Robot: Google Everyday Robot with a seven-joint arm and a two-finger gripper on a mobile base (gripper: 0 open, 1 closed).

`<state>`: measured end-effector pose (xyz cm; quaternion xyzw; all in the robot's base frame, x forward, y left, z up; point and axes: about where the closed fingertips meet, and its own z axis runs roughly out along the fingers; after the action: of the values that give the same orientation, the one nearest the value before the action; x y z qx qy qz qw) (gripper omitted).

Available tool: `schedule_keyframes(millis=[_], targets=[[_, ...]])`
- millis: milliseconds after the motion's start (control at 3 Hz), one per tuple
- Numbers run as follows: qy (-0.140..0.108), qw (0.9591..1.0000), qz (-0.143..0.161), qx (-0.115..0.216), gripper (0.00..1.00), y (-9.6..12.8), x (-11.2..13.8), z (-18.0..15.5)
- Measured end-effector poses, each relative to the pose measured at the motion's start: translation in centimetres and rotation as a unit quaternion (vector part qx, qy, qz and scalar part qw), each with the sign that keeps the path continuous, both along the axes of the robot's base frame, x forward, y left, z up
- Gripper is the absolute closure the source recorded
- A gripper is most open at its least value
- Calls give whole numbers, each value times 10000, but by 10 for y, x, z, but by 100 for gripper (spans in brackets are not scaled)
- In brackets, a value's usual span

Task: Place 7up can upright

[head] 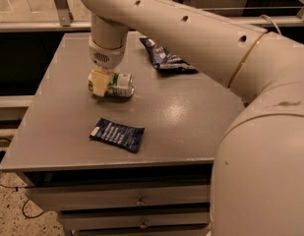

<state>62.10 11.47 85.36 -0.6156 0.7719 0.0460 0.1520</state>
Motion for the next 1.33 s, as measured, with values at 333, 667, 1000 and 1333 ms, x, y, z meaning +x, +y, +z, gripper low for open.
schedule_keyframes(millis=[333,667,1000,1333], targets=[[-184,9991,124,366,94,-5,2,30],[-627,9844,512,1563,100,-20,5,100],[-841,9503,866,2870,100,-52,7,141],[-847,9124,970,3886,100,-81,0,151]])
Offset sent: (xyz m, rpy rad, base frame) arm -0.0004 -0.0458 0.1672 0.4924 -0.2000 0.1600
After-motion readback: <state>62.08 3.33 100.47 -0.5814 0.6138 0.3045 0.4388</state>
